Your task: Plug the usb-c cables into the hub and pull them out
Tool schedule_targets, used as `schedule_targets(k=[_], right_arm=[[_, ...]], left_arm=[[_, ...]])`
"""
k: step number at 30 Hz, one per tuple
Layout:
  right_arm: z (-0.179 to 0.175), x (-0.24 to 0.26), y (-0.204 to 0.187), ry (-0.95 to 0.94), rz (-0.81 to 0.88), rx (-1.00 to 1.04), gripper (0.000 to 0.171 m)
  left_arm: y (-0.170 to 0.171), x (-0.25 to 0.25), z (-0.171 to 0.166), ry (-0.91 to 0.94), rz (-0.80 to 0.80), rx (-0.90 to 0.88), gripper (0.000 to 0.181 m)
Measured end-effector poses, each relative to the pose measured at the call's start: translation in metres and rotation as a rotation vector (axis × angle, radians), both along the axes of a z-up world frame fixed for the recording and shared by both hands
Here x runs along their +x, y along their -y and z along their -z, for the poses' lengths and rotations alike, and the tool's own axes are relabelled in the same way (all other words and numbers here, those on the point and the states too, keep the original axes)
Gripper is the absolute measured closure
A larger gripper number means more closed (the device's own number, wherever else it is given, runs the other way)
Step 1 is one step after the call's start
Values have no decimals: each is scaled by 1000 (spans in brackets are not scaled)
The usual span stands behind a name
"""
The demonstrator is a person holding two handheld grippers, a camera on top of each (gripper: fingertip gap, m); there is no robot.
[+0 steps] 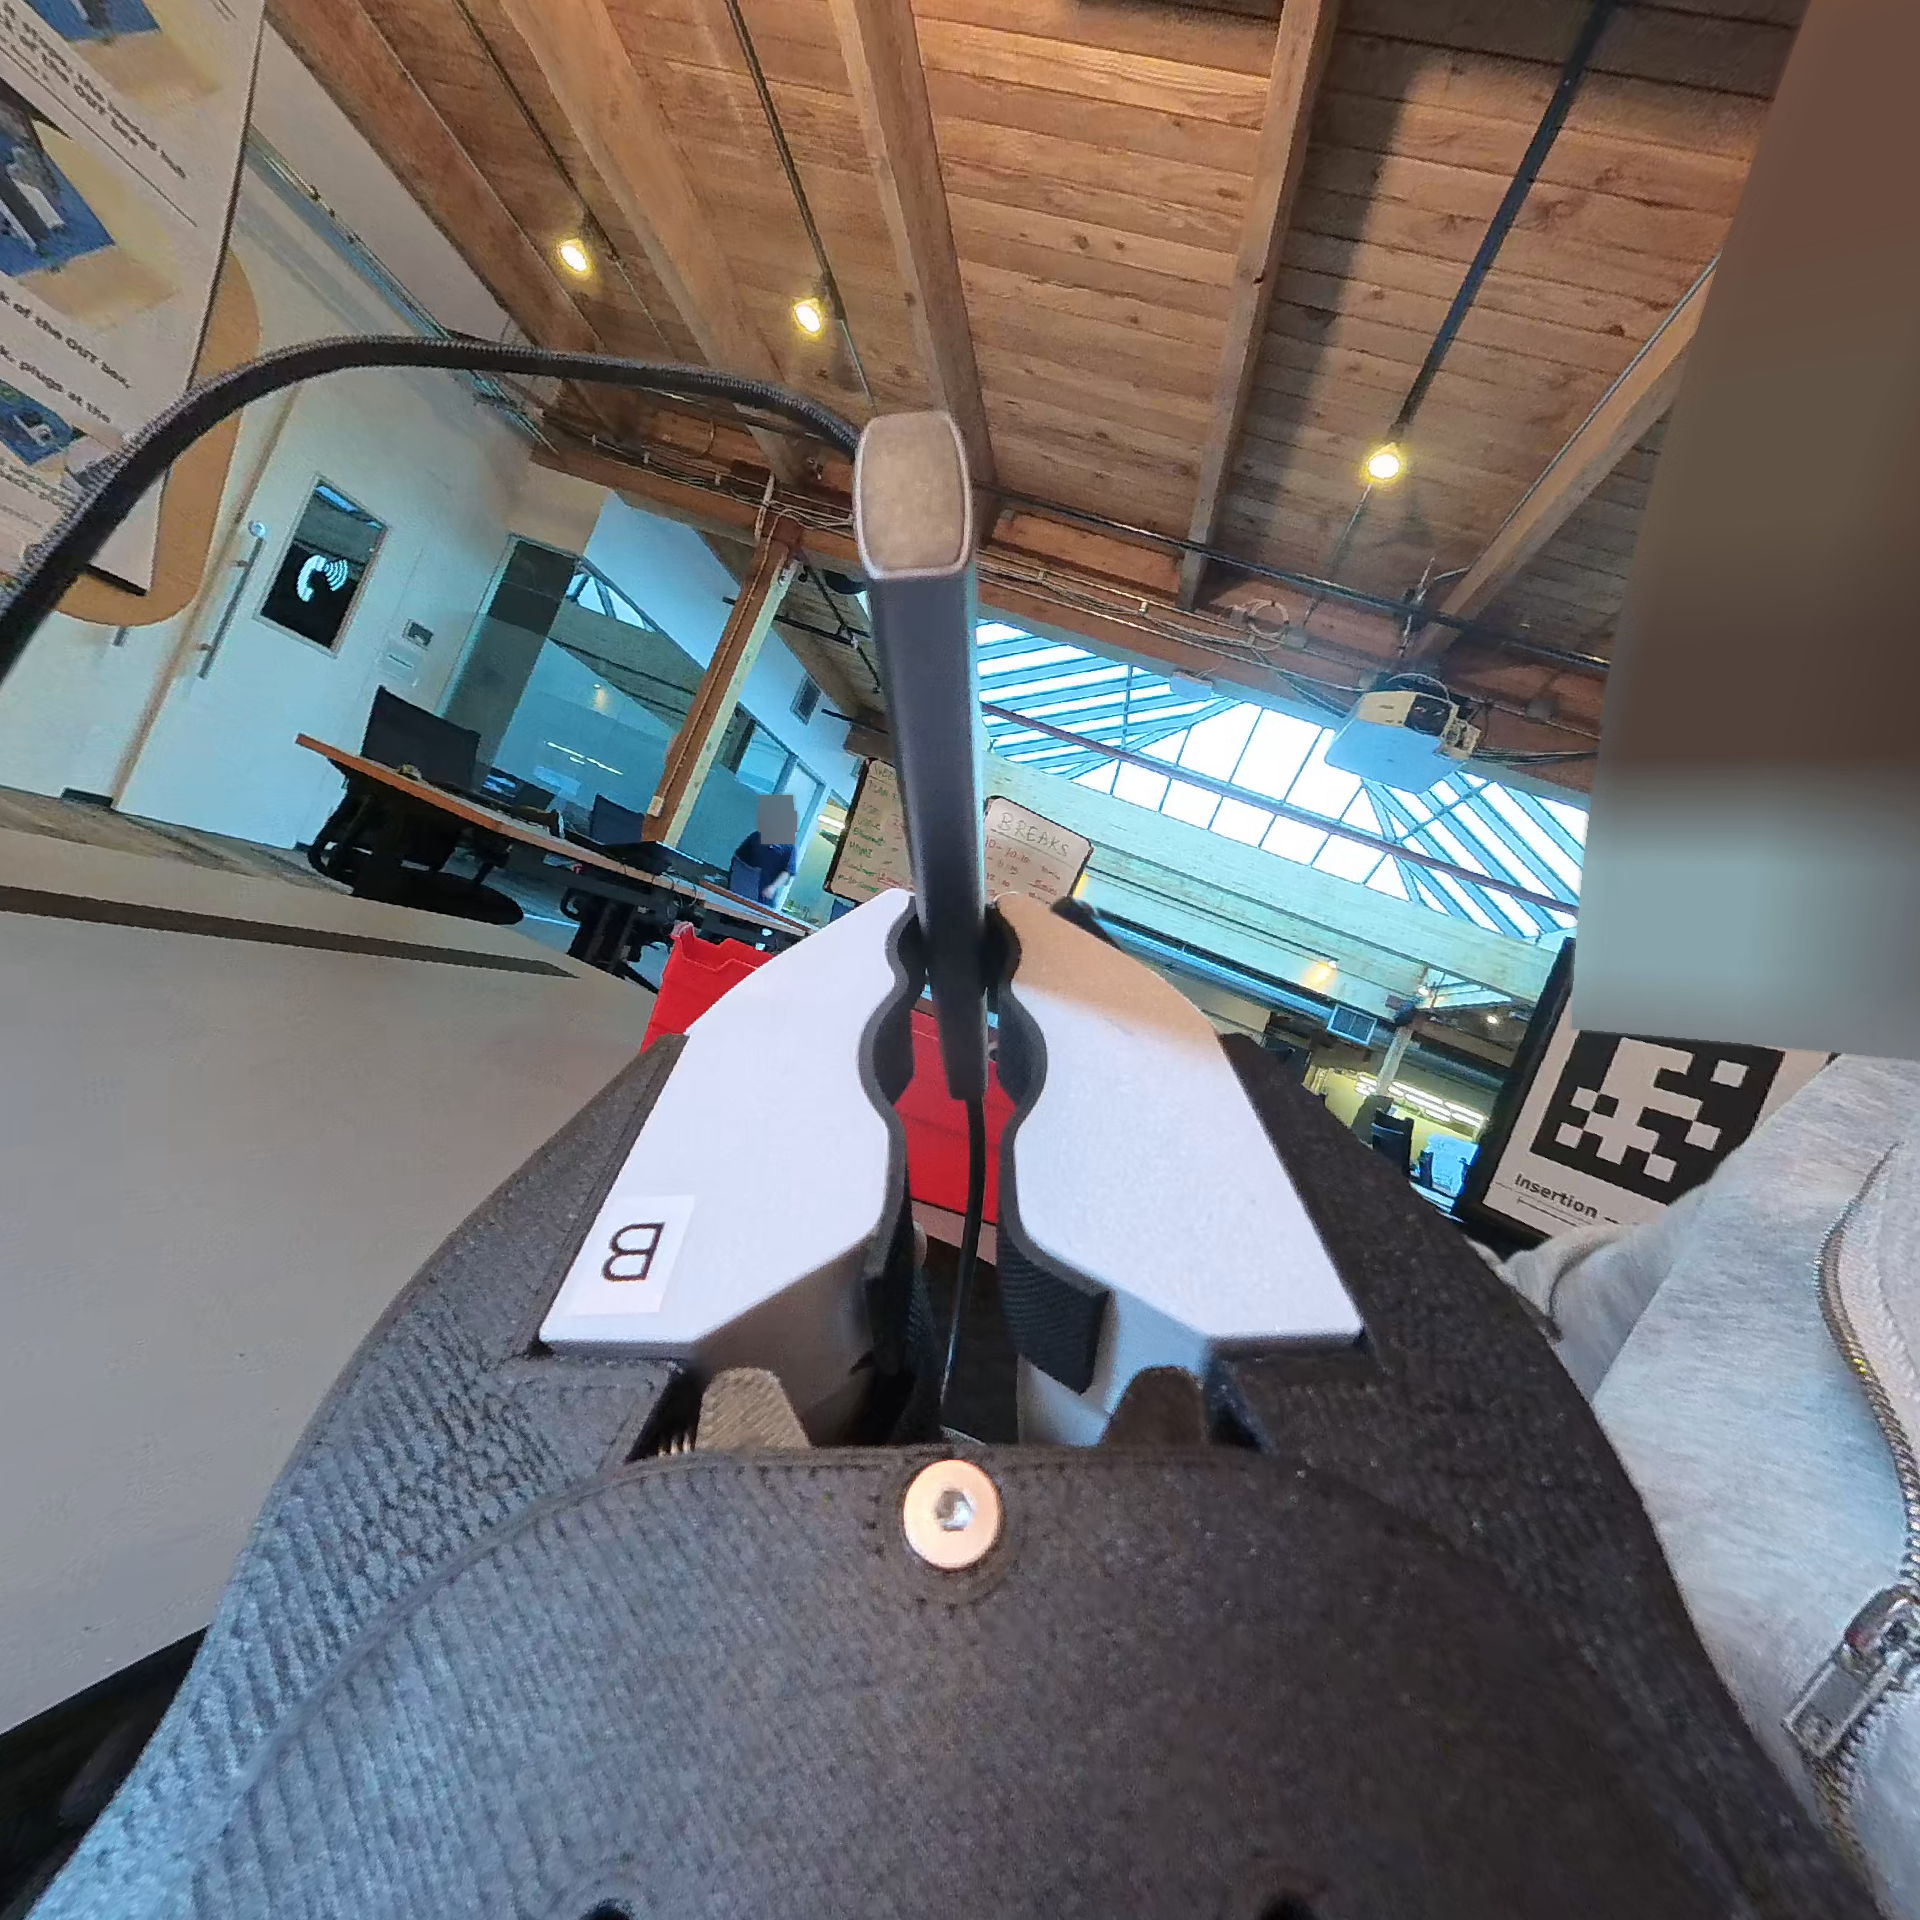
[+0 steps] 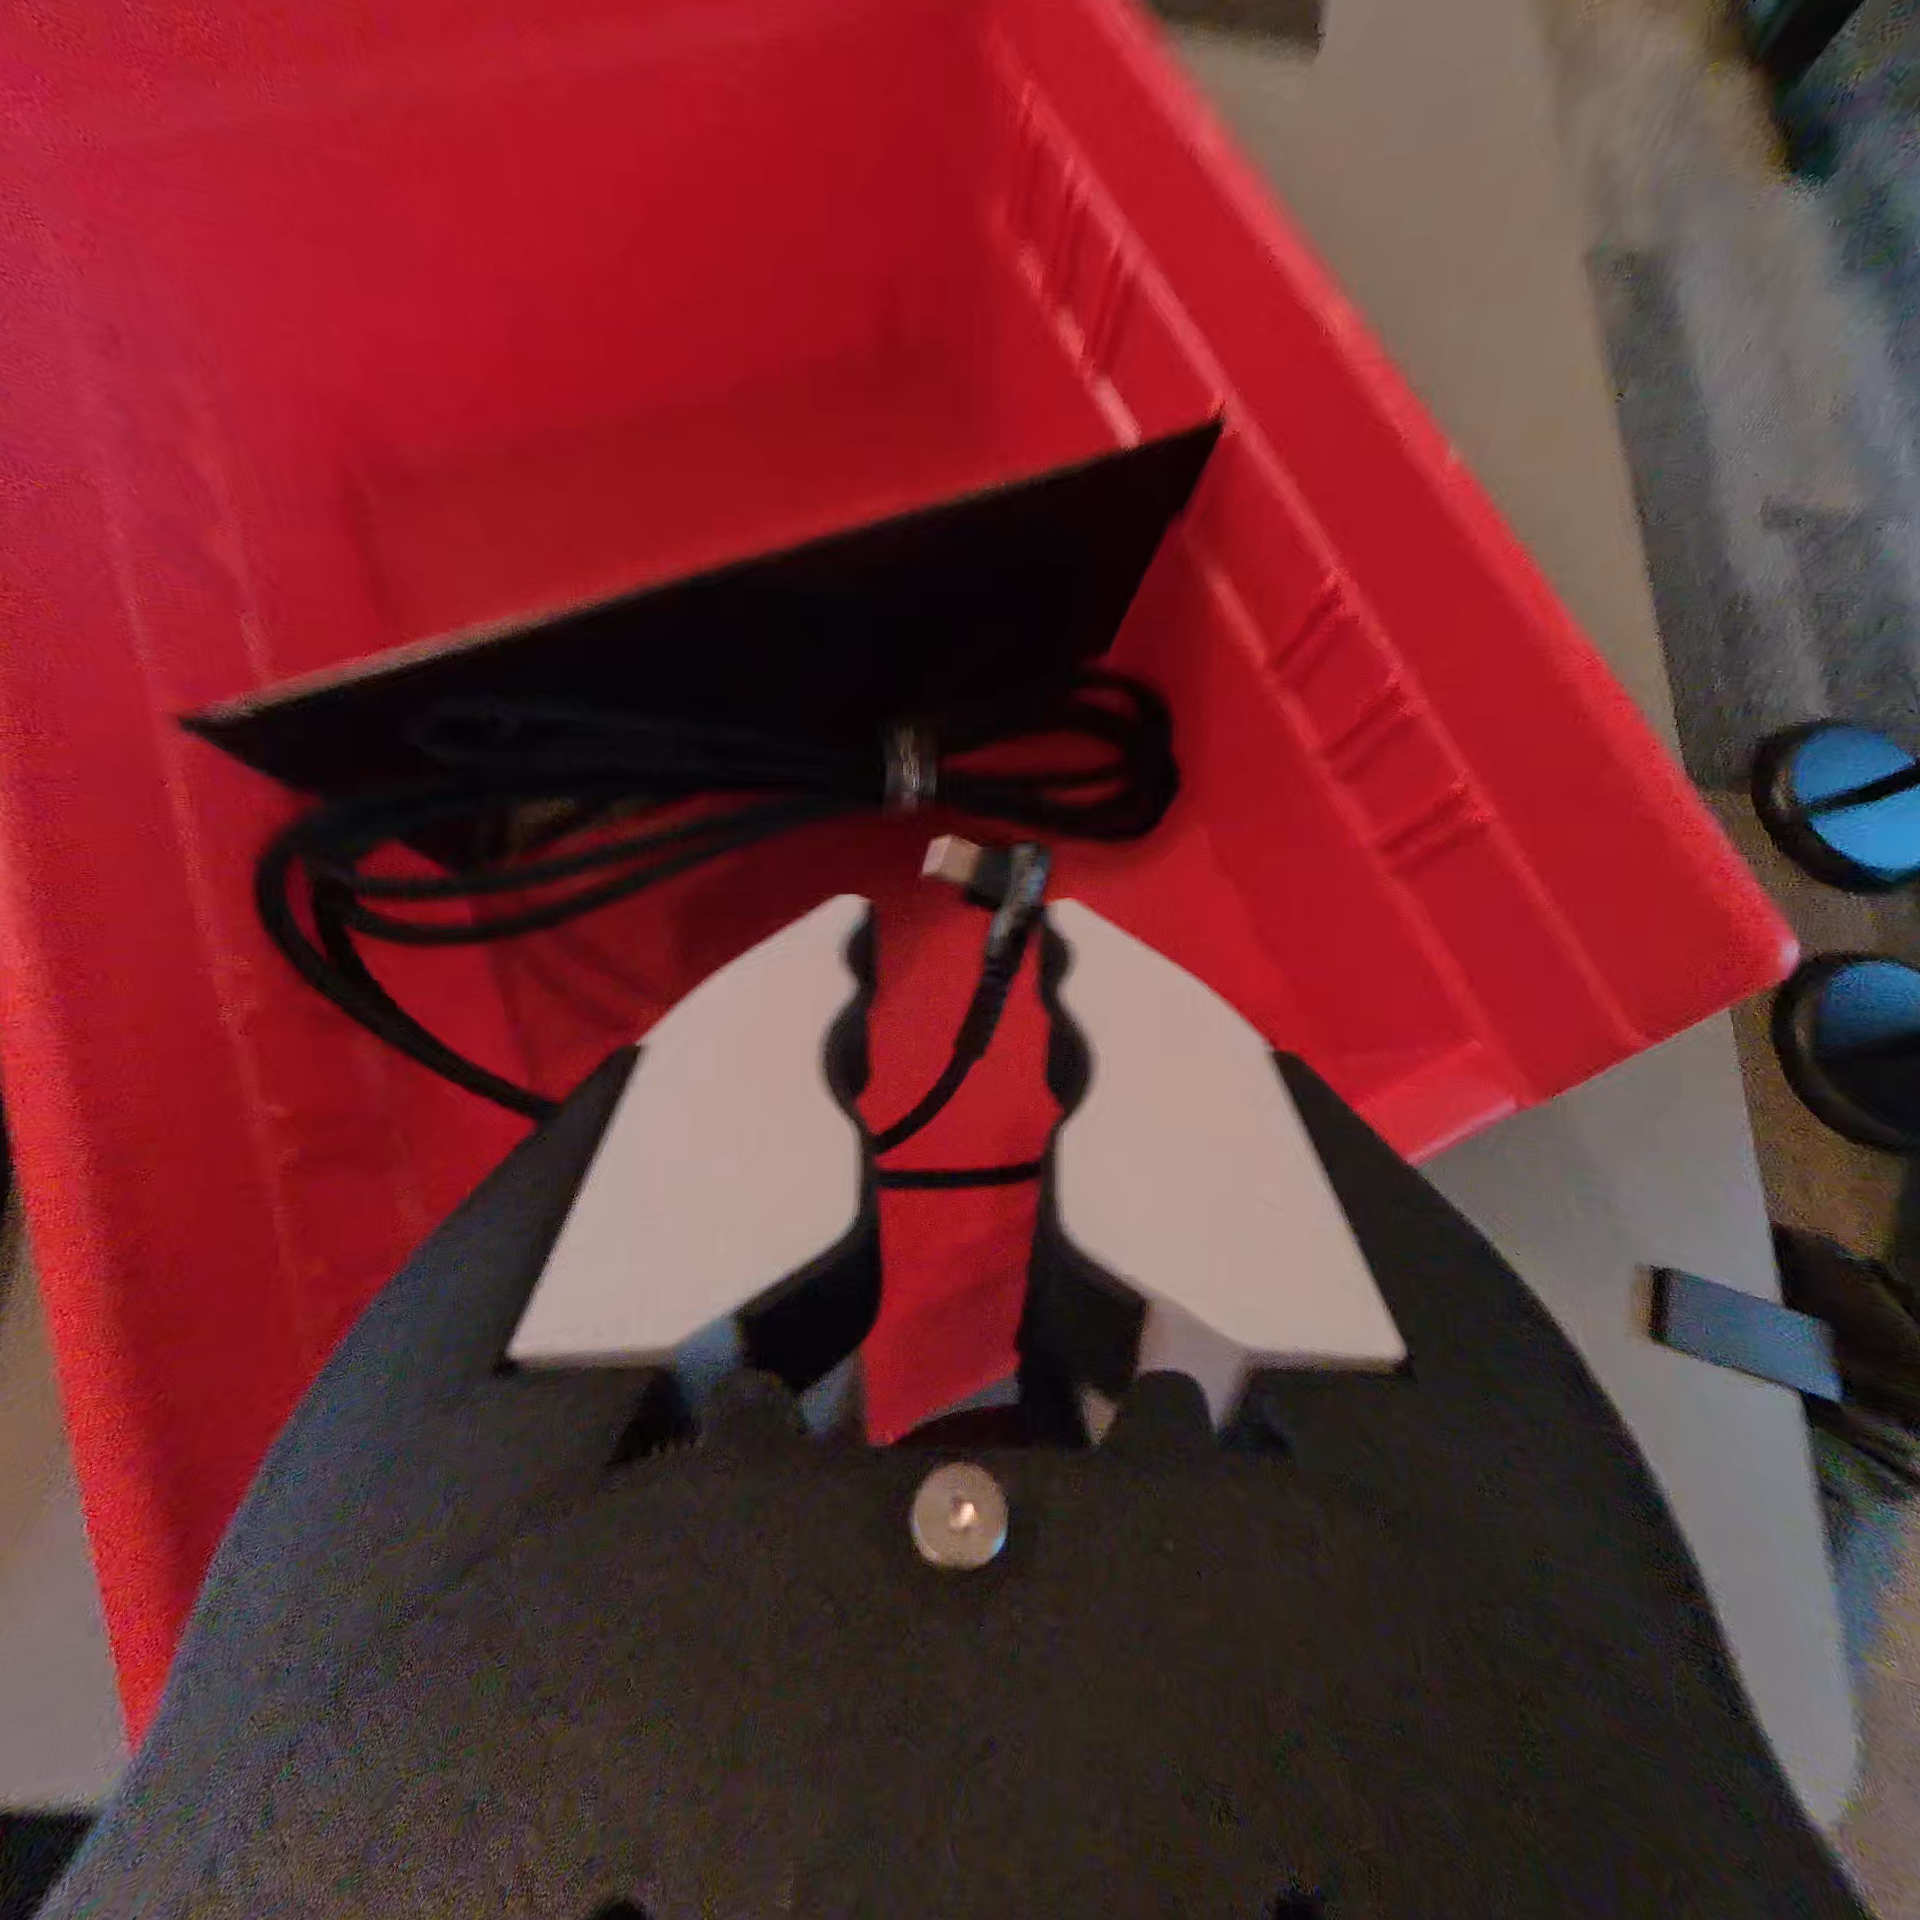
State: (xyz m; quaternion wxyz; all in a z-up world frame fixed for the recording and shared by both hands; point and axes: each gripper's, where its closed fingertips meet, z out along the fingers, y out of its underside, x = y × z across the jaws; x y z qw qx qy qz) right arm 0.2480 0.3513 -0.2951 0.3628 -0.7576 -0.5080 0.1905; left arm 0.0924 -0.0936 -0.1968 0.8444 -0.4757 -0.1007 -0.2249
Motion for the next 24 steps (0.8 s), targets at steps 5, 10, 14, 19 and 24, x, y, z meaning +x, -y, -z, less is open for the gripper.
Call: schedule_targets(k=[5, 10, 14, 19, 24], right_arm=[[-18, 9, 10, 45, -83, -15, 85], [-55, 19, 25, -74, -221, -33, 86], [-27, 23, 12, 113, -281, 2, 89], [1, 36, -25, 500, -316, 185, 90], [-11, 45, -43, 722, -388, 405, 88]], left_arm=[[0, -1, 0, 6, 3, 4, 170], [1, 0, -1, 3, 3, 6, 170], [0, 0, 0, 3, 5, 3, 170], [-1, 1, 0, -8, -6, -5, 170], [0, -1, 0, 2, -4, 0, 170]])
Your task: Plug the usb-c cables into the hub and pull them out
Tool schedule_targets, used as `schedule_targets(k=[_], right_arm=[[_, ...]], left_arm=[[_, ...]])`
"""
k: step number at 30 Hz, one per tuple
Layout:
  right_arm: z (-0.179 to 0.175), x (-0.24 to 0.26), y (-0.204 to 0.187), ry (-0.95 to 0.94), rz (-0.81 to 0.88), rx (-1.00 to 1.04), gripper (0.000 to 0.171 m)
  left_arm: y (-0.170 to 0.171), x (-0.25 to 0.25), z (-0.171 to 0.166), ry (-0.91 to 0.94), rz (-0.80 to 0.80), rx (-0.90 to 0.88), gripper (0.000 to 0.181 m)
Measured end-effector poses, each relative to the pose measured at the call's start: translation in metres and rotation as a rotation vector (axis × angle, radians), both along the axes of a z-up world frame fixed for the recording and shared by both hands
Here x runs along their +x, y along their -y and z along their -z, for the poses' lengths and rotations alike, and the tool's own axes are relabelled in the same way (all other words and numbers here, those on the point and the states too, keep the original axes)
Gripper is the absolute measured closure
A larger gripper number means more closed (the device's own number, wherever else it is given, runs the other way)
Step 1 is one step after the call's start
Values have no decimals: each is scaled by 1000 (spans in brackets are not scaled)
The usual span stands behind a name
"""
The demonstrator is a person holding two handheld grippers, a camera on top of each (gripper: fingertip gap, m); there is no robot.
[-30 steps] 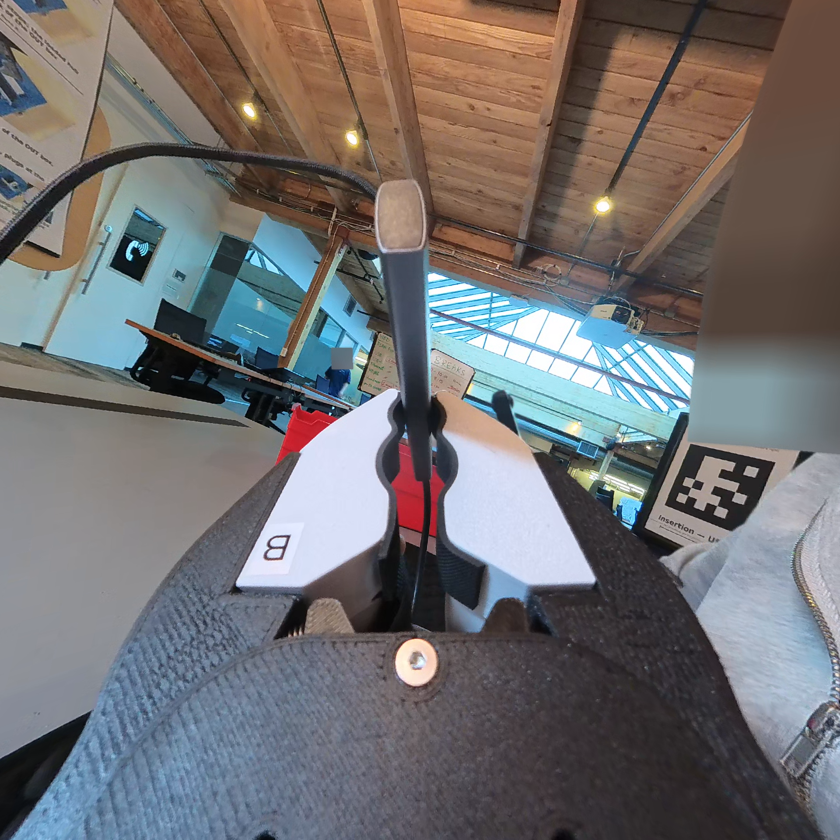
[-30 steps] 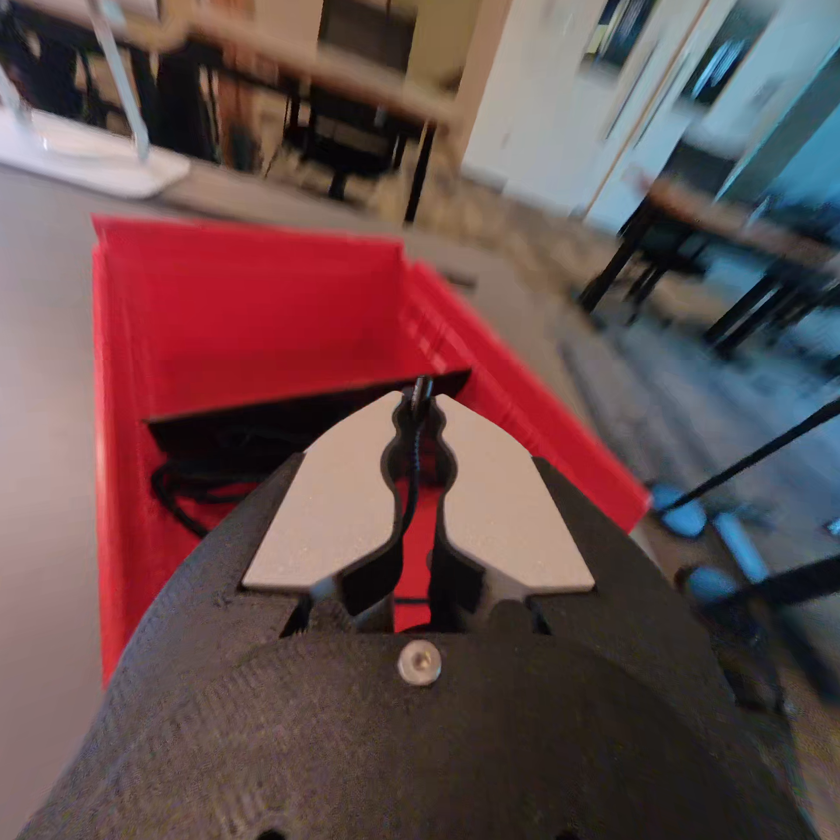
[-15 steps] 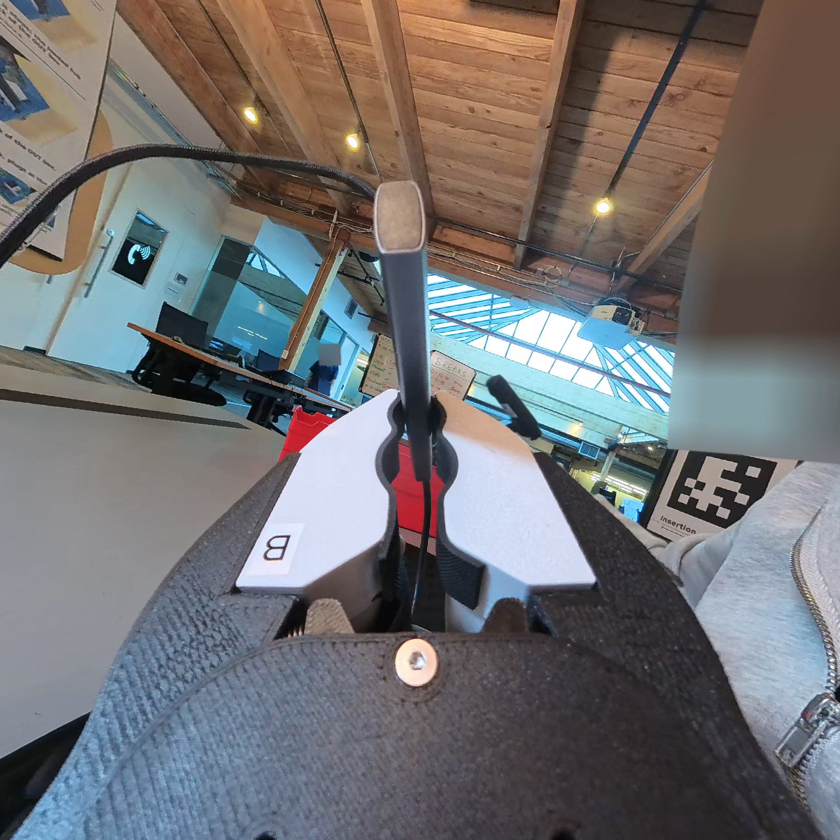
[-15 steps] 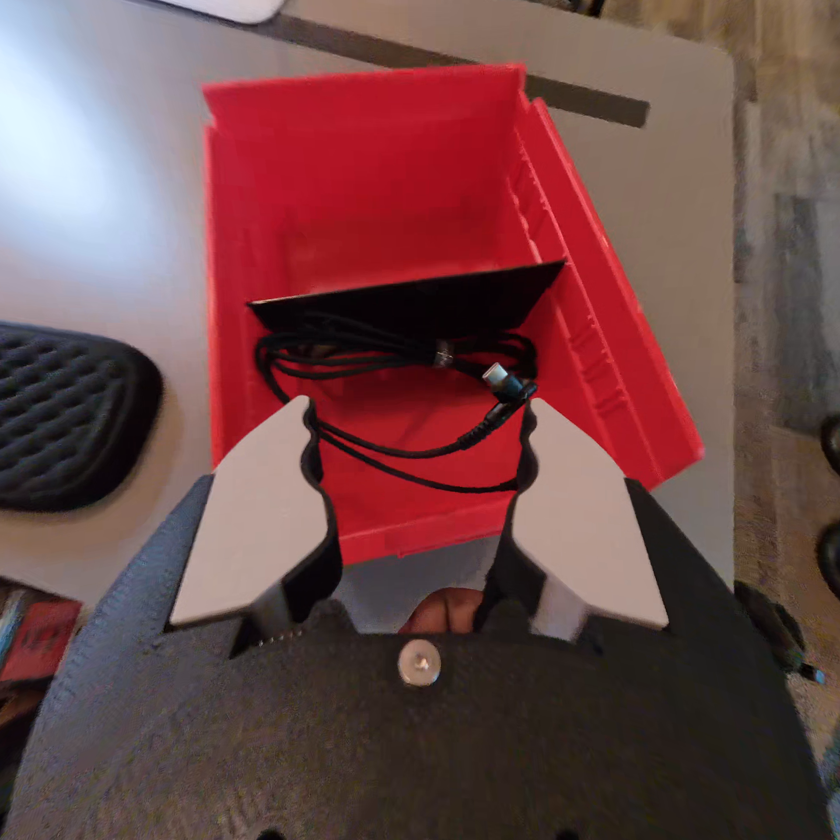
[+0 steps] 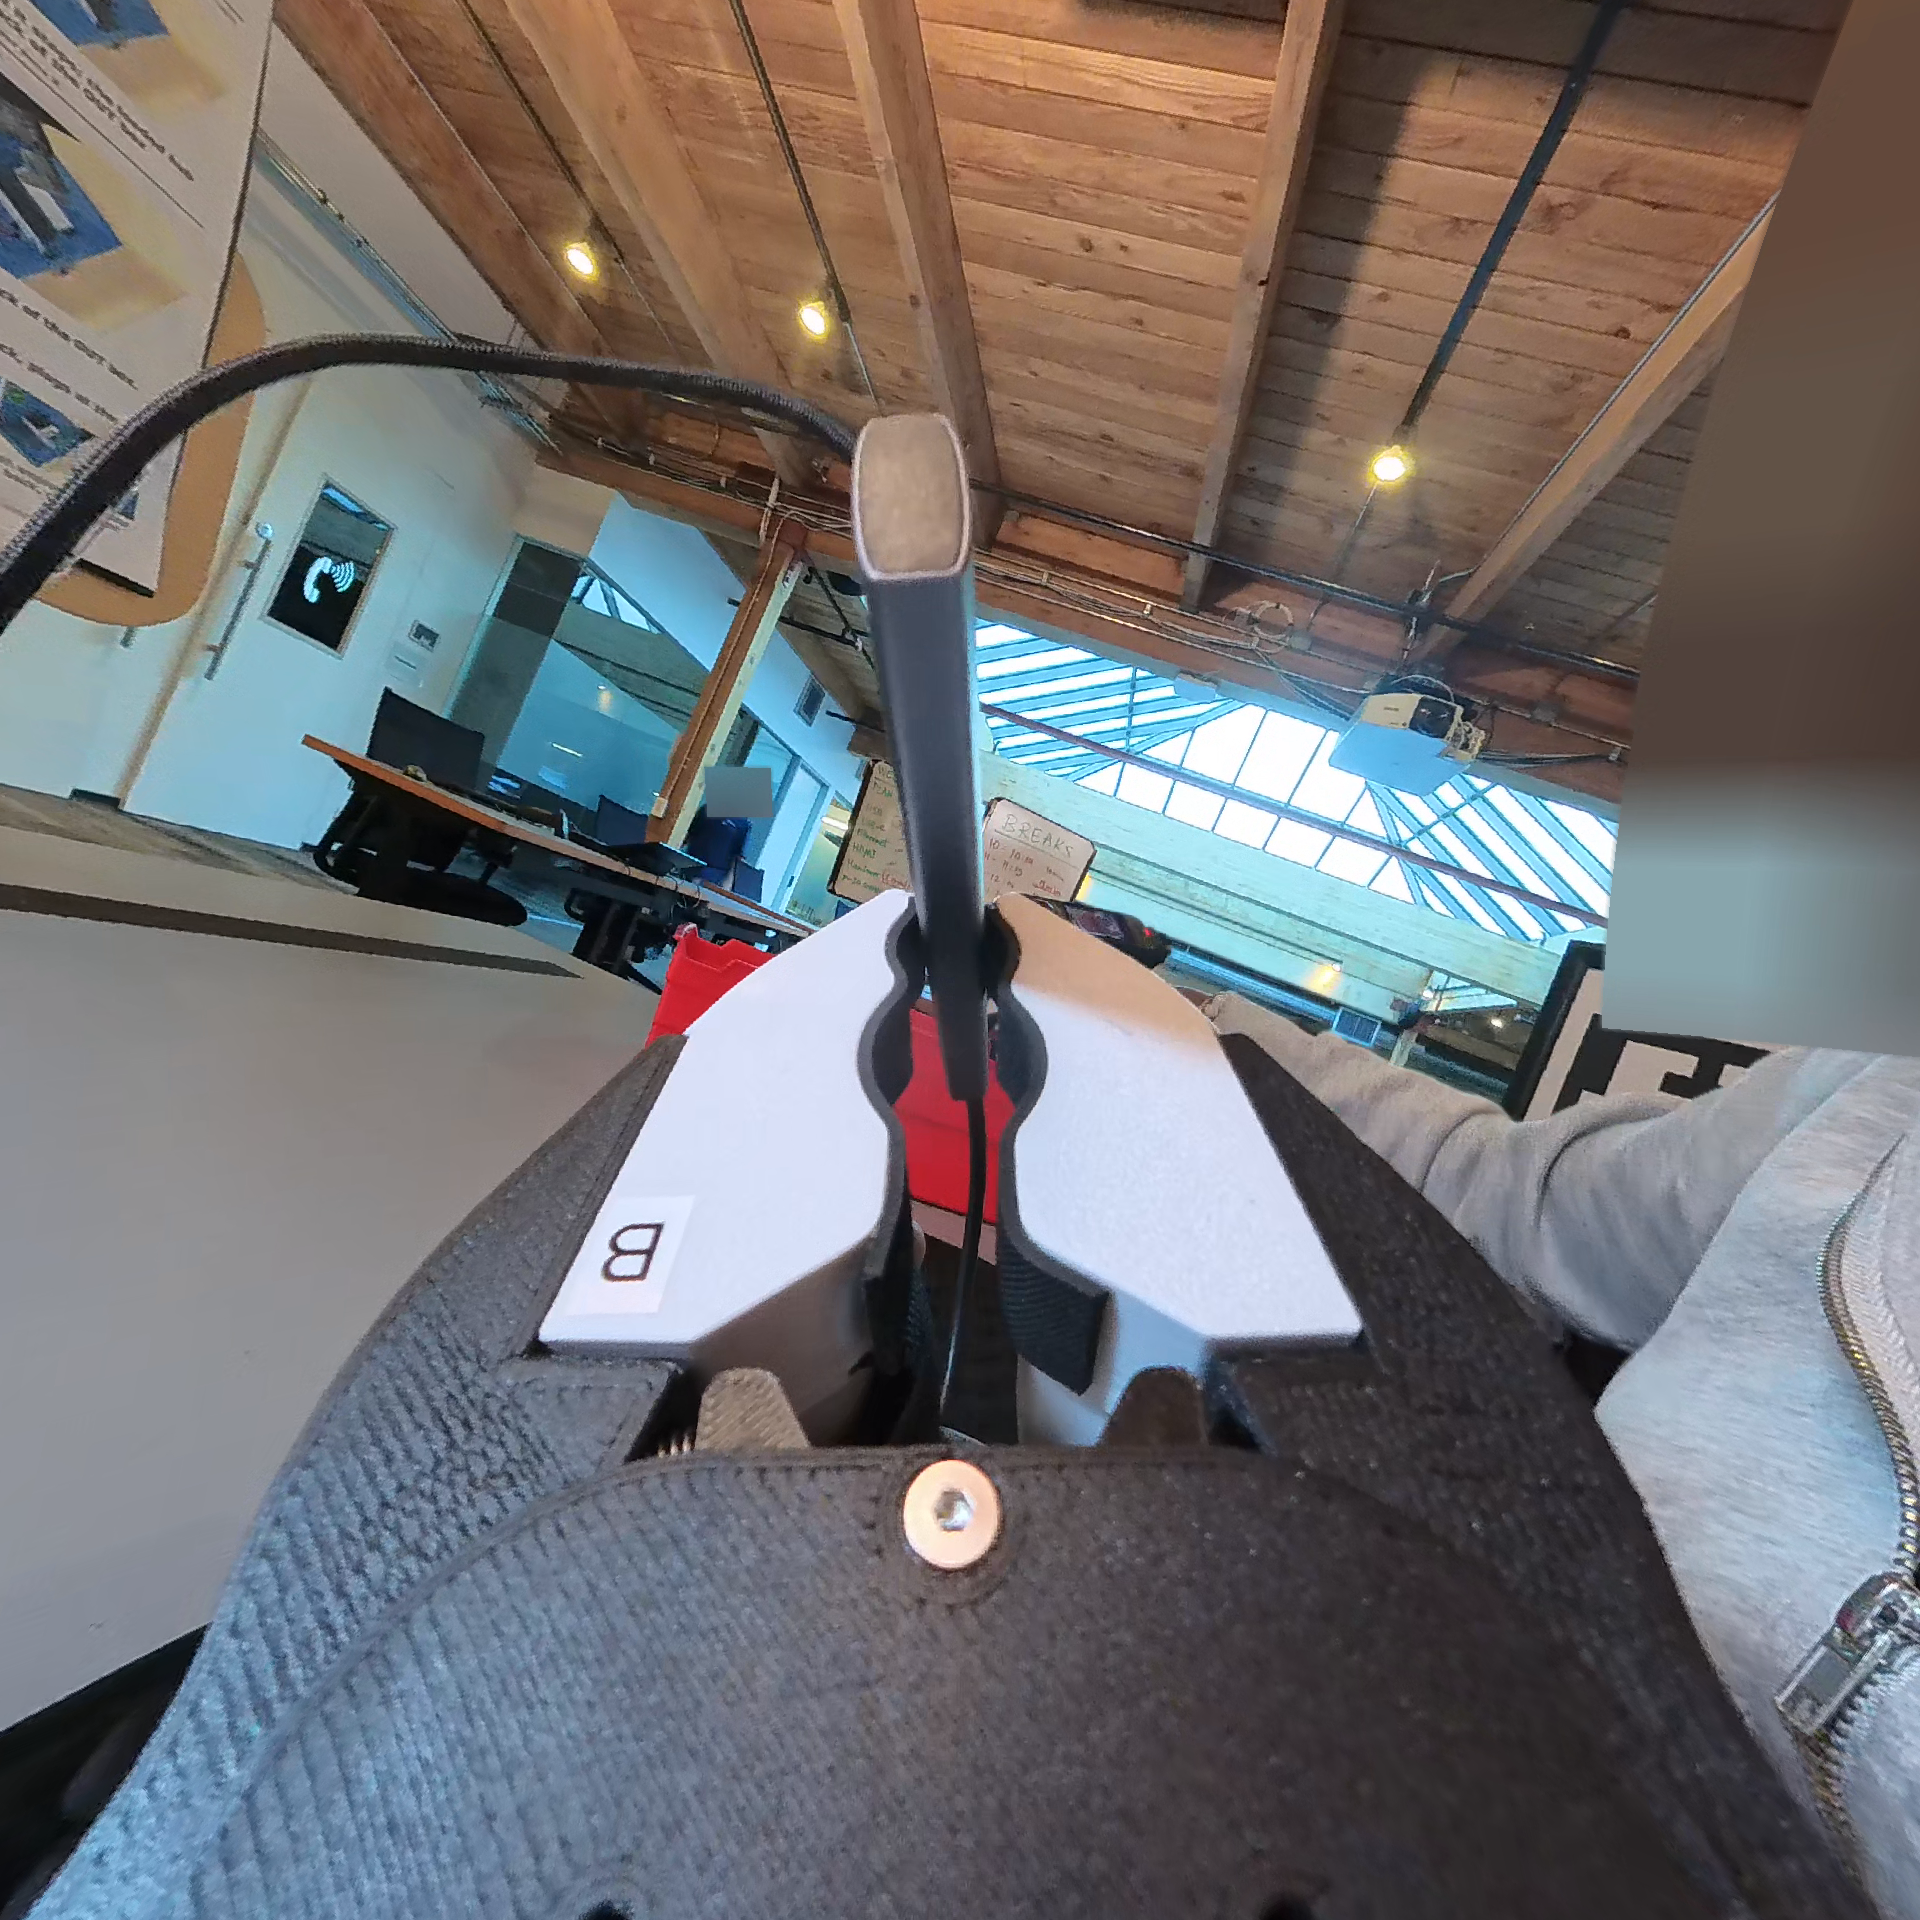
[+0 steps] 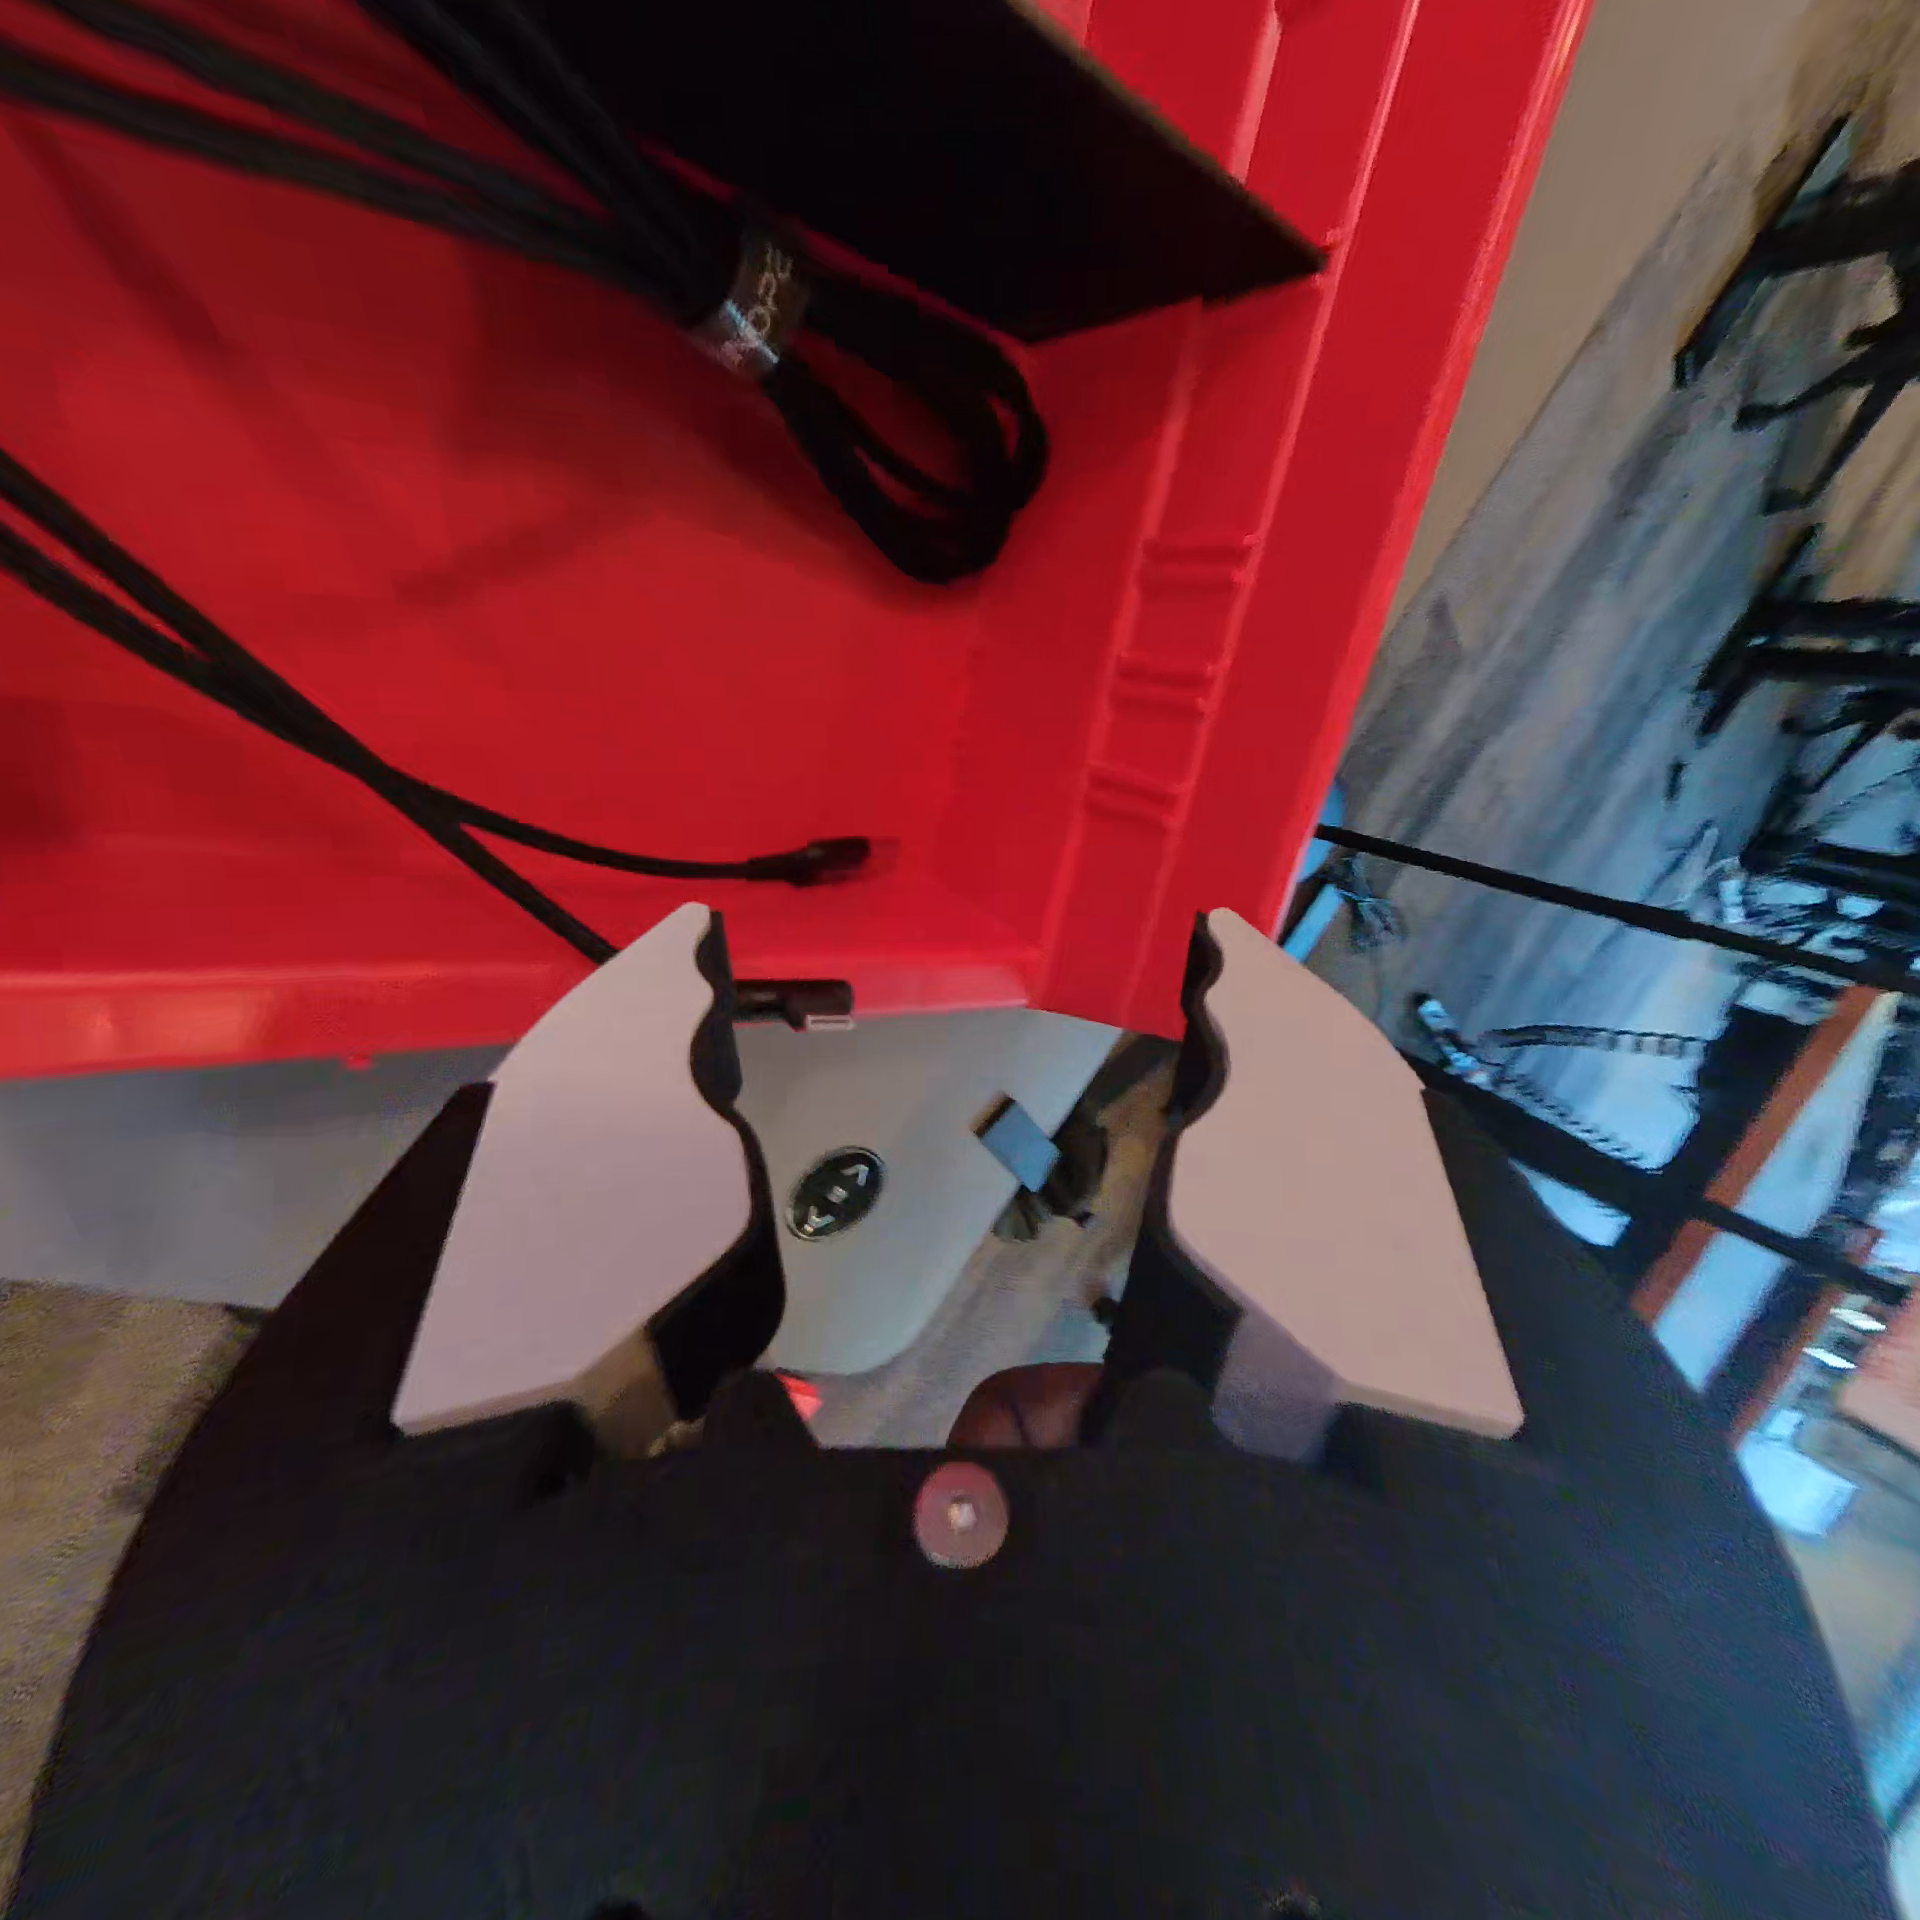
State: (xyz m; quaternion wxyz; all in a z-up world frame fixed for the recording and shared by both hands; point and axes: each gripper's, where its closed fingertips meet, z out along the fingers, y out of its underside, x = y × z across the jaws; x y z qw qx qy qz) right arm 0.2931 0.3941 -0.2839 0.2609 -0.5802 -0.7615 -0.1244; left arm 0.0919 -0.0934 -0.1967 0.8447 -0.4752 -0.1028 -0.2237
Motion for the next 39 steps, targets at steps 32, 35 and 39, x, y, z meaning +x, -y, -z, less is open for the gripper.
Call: schedule_targets(k=[32, 35, 39], right_arm=[[7, -43, 171, -486, -331, -210, 160], [5, -83, 173, -610, -204, -163, 161], [4, -129, 152, -683, -56, -129, 163]], left_arm=[[1, 0, 0, -1, 0, 6, 170], [2, 1, 0, -3, -2, 12, 170], [3, 0, -1, -2, -2, 21, 170]])
